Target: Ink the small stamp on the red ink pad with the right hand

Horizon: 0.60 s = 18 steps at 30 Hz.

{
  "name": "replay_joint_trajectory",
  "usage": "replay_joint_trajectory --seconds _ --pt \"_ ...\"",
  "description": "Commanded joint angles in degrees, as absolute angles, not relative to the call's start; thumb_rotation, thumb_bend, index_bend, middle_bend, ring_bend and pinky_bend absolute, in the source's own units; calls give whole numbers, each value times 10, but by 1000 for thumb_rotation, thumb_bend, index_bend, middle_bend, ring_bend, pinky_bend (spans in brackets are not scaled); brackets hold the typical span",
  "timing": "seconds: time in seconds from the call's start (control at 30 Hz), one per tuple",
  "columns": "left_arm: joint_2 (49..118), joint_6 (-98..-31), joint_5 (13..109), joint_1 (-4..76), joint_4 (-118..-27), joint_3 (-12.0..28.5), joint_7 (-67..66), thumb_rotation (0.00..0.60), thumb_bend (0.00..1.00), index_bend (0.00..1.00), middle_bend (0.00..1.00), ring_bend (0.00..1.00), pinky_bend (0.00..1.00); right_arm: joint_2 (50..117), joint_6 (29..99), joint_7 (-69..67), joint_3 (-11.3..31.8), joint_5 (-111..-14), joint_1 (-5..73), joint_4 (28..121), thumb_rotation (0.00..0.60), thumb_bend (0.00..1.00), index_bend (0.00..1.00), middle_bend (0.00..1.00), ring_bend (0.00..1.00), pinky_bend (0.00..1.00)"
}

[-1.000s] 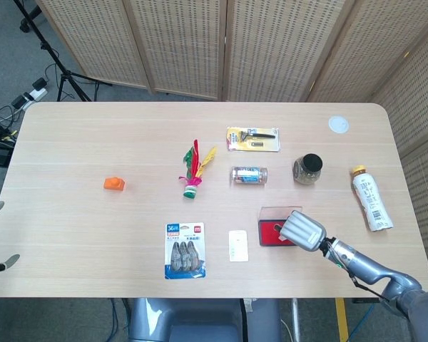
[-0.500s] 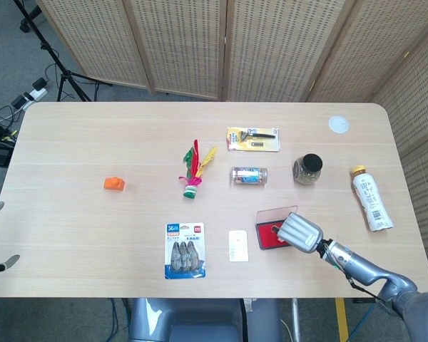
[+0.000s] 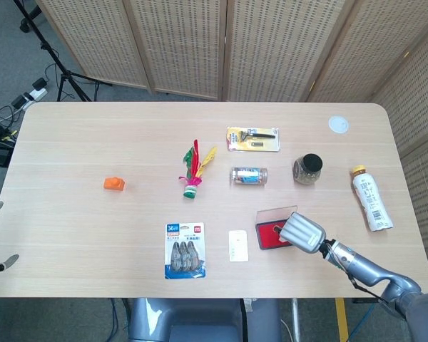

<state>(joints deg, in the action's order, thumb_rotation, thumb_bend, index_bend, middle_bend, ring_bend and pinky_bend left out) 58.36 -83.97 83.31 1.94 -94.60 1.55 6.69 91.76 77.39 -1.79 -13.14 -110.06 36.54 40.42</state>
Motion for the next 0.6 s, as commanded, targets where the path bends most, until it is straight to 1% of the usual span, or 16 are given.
replay_joint_trajectory --seconds 0.03,0.2,0.33,0.47,0.6 --pt "583 -840 833 19 -946 16 68 600 0 0 0 0 0 899 798 -16 -125 -1103 366 423 600 749 570 946 1000 1000" --pt "583 -842 836 18 -945 15 70 600 0 0 0 0 0 861 824 -8 -112 -1100 369 455 600 749 570 946 1000 1000" --pt "583 -845 839 17 -946 14 70 600 0 0 0 0 0 830 818 -9 -105 -1084 365 471 600 748 570 946 1000 1000" --pt "583 -846 840 17 -946 13 69 600 0 0 0 0 0 818 799 -21 -106 -1068 354 461 600 749 570 946 1000 1000" --pt "583 -846 841 17 -947 13 68 600 0 0 0 0 0 826 781 -43 -110 -1054 338 429 600 749 570 946 1000 1000"
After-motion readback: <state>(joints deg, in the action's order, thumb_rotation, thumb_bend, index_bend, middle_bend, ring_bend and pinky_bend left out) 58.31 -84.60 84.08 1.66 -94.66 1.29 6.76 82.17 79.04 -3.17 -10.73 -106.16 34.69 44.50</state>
